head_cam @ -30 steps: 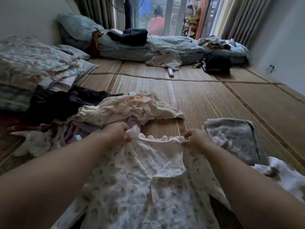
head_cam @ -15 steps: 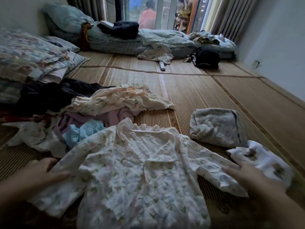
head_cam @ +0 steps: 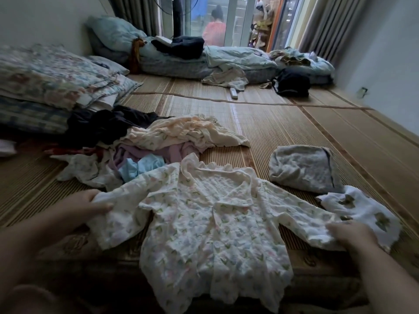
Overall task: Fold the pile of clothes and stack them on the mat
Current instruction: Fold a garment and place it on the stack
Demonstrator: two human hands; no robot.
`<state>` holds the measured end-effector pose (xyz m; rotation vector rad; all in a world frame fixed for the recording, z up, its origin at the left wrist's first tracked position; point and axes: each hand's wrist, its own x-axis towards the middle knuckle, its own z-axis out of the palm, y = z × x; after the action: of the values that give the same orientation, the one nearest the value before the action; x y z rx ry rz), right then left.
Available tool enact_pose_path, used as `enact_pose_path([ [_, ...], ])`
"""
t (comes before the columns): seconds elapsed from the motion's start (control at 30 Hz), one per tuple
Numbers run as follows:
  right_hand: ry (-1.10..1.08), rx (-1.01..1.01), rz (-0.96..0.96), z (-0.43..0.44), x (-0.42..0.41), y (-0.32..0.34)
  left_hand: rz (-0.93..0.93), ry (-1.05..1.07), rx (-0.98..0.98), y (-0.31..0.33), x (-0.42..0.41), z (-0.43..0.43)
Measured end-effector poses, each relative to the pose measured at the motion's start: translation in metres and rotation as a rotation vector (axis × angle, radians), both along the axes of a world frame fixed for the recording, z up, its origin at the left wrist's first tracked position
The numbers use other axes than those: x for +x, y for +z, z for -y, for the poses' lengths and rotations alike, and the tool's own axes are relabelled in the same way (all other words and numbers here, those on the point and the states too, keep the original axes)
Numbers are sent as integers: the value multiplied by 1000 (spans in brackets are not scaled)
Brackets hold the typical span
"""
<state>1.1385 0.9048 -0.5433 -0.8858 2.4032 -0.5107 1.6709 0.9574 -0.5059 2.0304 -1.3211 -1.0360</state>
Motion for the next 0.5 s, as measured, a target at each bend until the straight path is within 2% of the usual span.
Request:
enact_pose_path([
  [0.07,22,-163,127,9,10,18,-314,60,-60,16,-6,6],
  [0.13,12,-364,332,19,27,38,-541,87,-120,32,-6,16],
  [0.27,227,-575,476,39,90,76,-684,60,-211,66,-20,39],
  [0.37,472,-520,563,51,155,83,-769,-28,-211,82,-39,56],
  [0.5,707,-91,596,52,216,52,-678,-49,-119,80,-67,78],
])
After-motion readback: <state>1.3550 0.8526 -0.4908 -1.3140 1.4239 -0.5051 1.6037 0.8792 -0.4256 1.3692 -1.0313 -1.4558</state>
